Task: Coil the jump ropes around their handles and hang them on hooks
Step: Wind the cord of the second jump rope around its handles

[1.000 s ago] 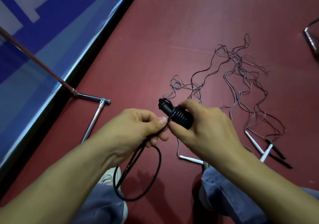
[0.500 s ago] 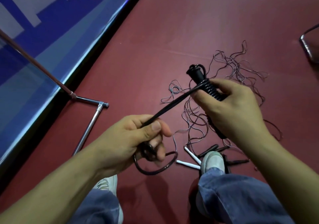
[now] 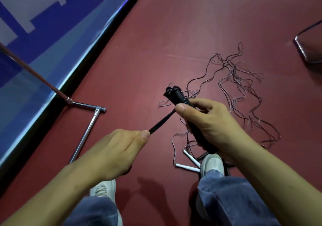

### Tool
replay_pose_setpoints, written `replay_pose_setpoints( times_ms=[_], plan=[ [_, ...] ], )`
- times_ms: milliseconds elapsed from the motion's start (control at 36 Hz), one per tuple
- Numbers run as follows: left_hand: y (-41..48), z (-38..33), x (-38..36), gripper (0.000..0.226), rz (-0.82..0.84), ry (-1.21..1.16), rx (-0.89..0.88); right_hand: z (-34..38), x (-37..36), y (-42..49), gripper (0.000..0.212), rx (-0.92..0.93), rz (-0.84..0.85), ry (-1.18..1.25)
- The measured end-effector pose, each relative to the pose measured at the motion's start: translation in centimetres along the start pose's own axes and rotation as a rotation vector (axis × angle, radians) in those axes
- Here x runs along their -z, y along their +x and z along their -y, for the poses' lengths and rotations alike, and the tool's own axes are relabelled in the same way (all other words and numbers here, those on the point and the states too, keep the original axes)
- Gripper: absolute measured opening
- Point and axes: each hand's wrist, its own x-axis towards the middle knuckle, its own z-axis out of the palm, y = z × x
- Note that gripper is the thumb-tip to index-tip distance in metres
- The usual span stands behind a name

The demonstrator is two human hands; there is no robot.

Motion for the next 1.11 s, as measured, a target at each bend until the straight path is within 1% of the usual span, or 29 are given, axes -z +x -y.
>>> replay_pose_setpoints(
  times_ms=[83, 167, 250, 306, 389, 417, 444, 472, 500, 556, 583, 611, 639, 667, 694, 750, 833, 917, 972, 1028, 1111],
  plan=[
    [0.5, 0.3, -0.3, 0.064, 0.01, 0.072, 0.022, 0.0, -0.9, -0.3, 0.028, 0.017, 0.039, 0.002],
    [1.1, 0.7, -0.4, 0.064, 0.009, 0.145, 0.013, -0.1, -1.7, -0.8, 0.034, 0.011, 0.088, 0.032],
    [1.8, 1.7, -0.3, 0.059, -0.057, 0.2, -0.029, -0.1, -2.5, -1.1, 0.036, 0.026, 0.127, 0.033],
    [2.1, 2.2, -0.4, 0.054, -0.108, 0.2, -0.074, -0.2, -2.9, -1.2, 0.036, 0.054, 0.142, 0.026],
    [2.3, 2.3, -0.4, 0.057, -0.103, 0.156, -0.1, -0.2, -3.3, -1.3, 0.038, 0.081, 0.157, 0.017],
    [2.5, 2.4, -0.4, 0.054, -0.099, 0.137, -0.106, -0.2, -3.5, -1.3, 0.039, 0.089, 0.159, 0.014],
    [2.6, 2.5, -0.4, 0.047, -0.105, 0.116, -0.131, -0.2, -3.6, -1.2, 0.039, 0.097, 0.16, 0.011],
    [2.7, 2.3, -0.3, 0.04, -0.1, 0.086, -0.15, -0.3, -3.7, -1.2, 0.039, 0.107, 0.16, 0.005],
    [2.7, 2.2, 0.0, 0.041, -0.085, 0.019, -0.172, -0.4, -3.8, -1.1, 0.039, 0.118, 0.16, -0.005],
    [2.2, 1.1, 1.1, 0.062, 0.034, -0.175, -0.186, -0.7, -4.0, -1.0, 0.035, 0.134, 0.157, -0.034],
    [2.0, 0.6, 1.7, 0.067, 0.11, -0.277, -0.204, -0.9, -4.1, -1.0, 0.03, 0.136, 0.155, -0.046],
    [1.8, 0.2, 2.1, 0.063, 0.174, -0.402, -0.233, -1.0, -4.1, -1.0, 0.025, 0.135, 0.154, -0.051],
    [1.6, -0.2, 2.4, 0.052, 0.202, -0.517, -0.233, -1.1, -4.1, -1.0, 0.021, 0.134, 0.157, -0.052],
    [1.5, -0.7, 2.6, 0.038, 0.198, -0.616, -0.203, -1.2, -4.1, -1.1, 0.017, 0.136, 0.163, -0.051],
    [1.4, -0.9, 2.7, 0.033, 0.174, -0.66, -0.148, -1.2, -4.1, -1.1, 0.014, 0.141, 0.166, -0.052],
    [1.3, -1.0, 2.5, 0.034, 0.158, -0.665, -0.081, -1.4, -3.9, -1.2, 0.013, 0.16, 0.166, -0.061],
    [1.0, -1.3, 2.2, 0.032, 0.211, -0.709, -0.095, -1.3, -3.7, -1.2, 0.023, 0.176, 0.165, -0.058],
    [0.9, -1.3, 1.8, 0.024, 0.184, -0.861, -0.102, -1.0, -3.5, -1.2, 0.023, 0.19, 0.162, -0.048],
    [1.0, -1.2, 1.8, 0.024, 0.178, -0.972, -0.097, -0.8, -3.4, -1.2, 0.023, 0.206, 0.173, -0.037],
    [1.0, -1.4, 2.1, 0.024, 0.204, -0.946, -0.084, -0.9, -3.4, -1.3, 0.026, 0.198, 0.175, -0.021],
    [0.9, -1.5, 2.2, 0.03, 0.248, -0.842, -0.074, -1.2, -3.4, -1.4, 0.02, 0.144, 0.178, 0.025]
  ],
)
